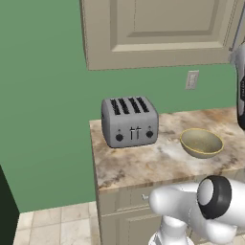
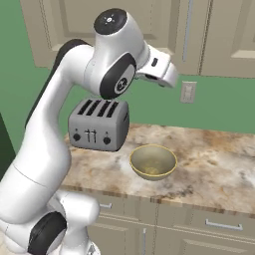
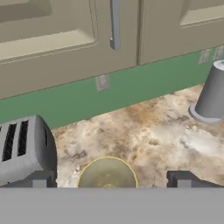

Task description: Open the cabinet and setup a tea strainer by placing it in the bowl upright.

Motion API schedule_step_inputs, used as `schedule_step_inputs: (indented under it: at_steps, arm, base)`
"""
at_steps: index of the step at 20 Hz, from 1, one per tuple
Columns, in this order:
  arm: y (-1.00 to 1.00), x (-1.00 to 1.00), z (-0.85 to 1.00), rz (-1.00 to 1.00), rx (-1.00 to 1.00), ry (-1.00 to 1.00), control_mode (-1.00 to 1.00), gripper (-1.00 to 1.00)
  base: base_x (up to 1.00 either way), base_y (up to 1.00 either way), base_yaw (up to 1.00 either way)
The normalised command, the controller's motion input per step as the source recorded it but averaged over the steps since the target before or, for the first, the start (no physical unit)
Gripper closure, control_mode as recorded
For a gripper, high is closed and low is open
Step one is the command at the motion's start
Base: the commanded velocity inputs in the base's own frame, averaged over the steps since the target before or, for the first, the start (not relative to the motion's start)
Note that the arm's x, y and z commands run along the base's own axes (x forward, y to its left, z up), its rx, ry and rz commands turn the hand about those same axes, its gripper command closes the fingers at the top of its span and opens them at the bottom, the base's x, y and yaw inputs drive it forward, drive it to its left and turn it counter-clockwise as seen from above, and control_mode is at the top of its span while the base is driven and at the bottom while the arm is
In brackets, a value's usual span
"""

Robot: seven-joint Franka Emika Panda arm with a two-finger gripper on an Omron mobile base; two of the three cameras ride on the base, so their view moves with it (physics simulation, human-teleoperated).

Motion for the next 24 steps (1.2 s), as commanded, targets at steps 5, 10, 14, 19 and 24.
schedule_step_inputs:
  at_steps: [5,10,14,19,24]
  arm:
    - [-0.59,0.29,0.55,0.0,0.0,-0.13,-1.0,-1.0]
    - [-0.26,0.31,0.69,0.0,0.0,-0.21,-1.0,-1.0]
    - [-0.05,0.32,0.34,0.05,0.0,-0.11,-1.0,-1.0]
    - [-0.06,0.44,0.0,0.1,0.0,0.0,-1.0,-1.0]
    - [-0.07,0.24,0.0,0.06,0.0,0.0,-1.0,-1.0]
  base:
    - [0.0,0.0,0.0]
    - [0.0,0.0,0.0]
    - [0.0,0.0,0.0]
    - [0.0,0.0,0.0]
    - [0.0,0.0,0.0]
